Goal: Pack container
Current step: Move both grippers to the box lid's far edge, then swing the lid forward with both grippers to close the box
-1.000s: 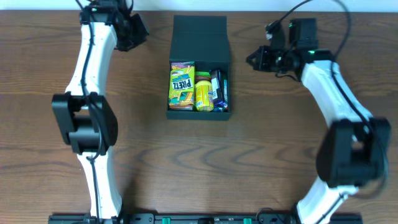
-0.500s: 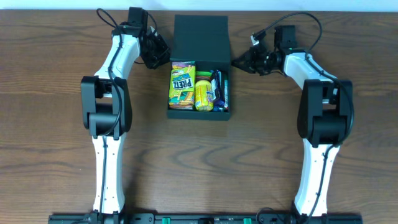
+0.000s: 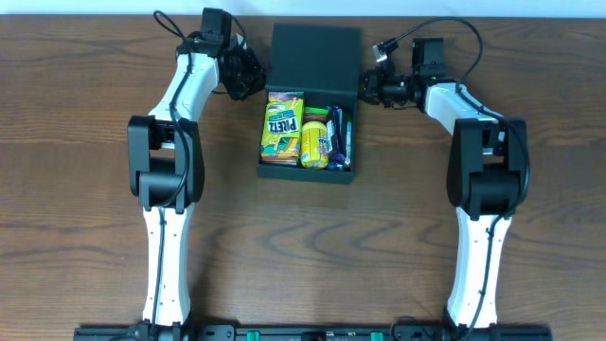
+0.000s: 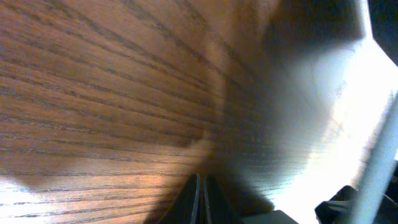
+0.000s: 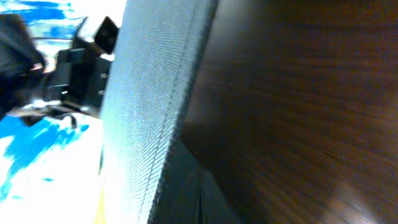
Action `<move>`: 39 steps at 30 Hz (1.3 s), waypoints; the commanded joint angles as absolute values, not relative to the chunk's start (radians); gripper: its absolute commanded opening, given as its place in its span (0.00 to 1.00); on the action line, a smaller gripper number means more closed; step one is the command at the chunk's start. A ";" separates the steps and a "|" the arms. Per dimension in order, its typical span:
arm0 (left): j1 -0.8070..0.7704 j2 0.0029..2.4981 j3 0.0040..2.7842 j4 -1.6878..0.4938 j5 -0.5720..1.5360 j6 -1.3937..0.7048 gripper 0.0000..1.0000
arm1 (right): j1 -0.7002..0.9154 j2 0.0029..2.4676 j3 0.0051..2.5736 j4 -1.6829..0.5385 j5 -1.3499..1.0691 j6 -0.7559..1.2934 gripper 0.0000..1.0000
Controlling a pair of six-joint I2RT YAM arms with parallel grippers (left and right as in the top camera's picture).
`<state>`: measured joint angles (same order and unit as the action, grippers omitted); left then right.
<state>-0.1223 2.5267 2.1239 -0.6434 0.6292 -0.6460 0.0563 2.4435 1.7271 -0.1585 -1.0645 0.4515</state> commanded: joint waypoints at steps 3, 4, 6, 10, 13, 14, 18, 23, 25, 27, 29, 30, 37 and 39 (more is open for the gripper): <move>-0.133 2.517 2.205 -0.640 0.701 -0.583 0.05 | 0.039 2.446 1.792 -0.115 -1.263 0.429 0.01; -0.132 2.517 2.221 -0.643 0.701 -0.573 0.05 | 0.035 2.446 1.806 -0.115 -1.278 0.429 0.02; -0.130 2.517 2.262 -0.648 0.701 -0.548 0.05 | 0.026 2.446 1.842 -0.115 -1.311 0.429 0.01; -0.130 2.517 2.331 -0.654 0.701 -0.516 0.05 | 0.022 2.445 1.905 -0.117 -1.327 0.430 0.02; -0.130 2.517 2.374 -0.654 0.701 -0.507 0.05 | 0.022 2.444 1.946 -0.117 -1.356 0.436 0.02; -0.130 2.517 2.383 -0.654 0.702 -0.500 0.05 | 0.022 2.444 1.958 -0.117 -1.364 0.442 0.02; -0.130 2.517 2.423 -0.667 0.717 -0.462 0.05 | 0.022 2.444 2.003 -0.116 -1.405 0.461 0.02; -0.130 2.517 2.526 -0.812 0.735 -0.295 0.05 | 0.028 2.426 2.015 -0.121 -1.466 0.493 0.02; -0.130 2.517 2.570 -0.876 0.734 -0.231 0.06 | 0.031 2.419 2.015 -0.125 -1.476 0.509 0.02; -0.130 2.517 2.616 -0.953 0.734 -0.158 0.05 | 0.032 2.414 2.015 -0.127 -1.491 0.533 0.02; -0.130 2.517 2.653 -1.028 0.734 -0.085 0.06 | 0.032 2.412 2.015 -0.126 -1.512 0.559 0.02; -0.130 2.517 2.667 -1.063 0.734 -0.045 0.06 | 0.033 2.412 2.015 -0.126 -1.526 0.572 0.02; -0.130 2.517 2.710 -1.252 0.733 0.165 0.06 | 0.034 2.412 2.015 -0.127 -1.558 0.630 0.02; -0.128 2.517 2.716 -1.293 0.733 0.212 0.06 | 0.034 2.412 2.015 -0.127 -1.558 0.637 0.02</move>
